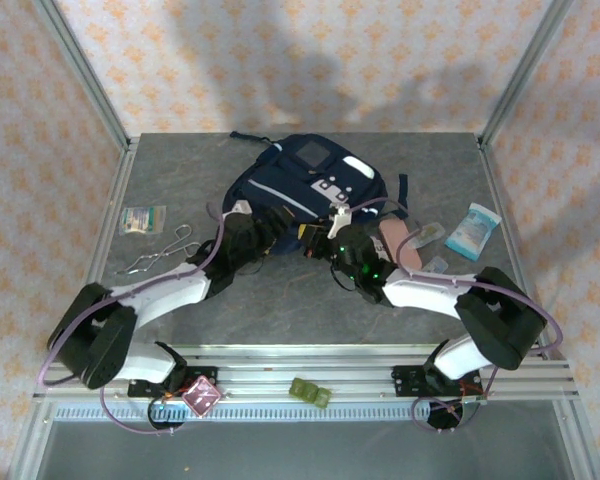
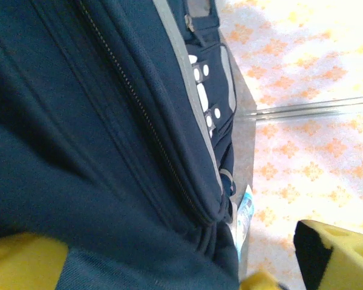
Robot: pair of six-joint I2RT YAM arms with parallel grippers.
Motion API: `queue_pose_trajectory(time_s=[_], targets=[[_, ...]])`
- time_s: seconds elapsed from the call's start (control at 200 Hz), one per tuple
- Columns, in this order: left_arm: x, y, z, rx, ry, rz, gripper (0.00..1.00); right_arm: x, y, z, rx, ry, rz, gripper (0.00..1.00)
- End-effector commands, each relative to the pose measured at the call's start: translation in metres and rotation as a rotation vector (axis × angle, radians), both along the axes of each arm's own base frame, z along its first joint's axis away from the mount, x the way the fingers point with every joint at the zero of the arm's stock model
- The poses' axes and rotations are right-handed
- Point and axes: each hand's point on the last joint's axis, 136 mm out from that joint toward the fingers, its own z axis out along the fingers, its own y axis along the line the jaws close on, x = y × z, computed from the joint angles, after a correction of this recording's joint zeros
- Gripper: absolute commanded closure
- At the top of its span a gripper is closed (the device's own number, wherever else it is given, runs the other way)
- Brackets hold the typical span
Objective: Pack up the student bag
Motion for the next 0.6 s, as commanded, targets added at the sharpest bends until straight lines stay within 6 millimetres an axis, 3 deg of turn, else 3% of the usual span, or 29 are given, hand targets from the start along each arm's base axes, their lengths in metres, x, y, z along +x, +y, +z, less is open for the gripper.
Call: queue_pose_trajectory(time_s=[0.0, 0.04, 0.21, 0.44, 0.596], targets=[[0.013, -0.019, -0.003, -0.071, 0.020, -0.028, 0.20, -0.012, 0.021, 0.056, 0.128, -0.162, 0.084, 1.00], [0.015, -0.023, -0.006, -0.084, 0.029, -0.043, 0.32, -0.014, 0.021, 0.054, 0.125, -0.162, 0.088, 1.00], [0.020, -0.019, -0.012, -0.099, 0.043, -0.041, 1.00, -0.018, 0.007, 0.053, 0.124, -0.186, 0.052, 1.00], [0.025, 0.000, 0.007, -0.103, 0.003, -0.007, 1.00, -0.014, -0.022, 0.045, 0.067, -0.195, -0.057, 1.00], [0.023, 0.026, 0.032, -0.151, -0.055, 0.039, 1.00, 0.005, -0.061, 0.021, 0.009, -0.145, -0.209, 1.00]])
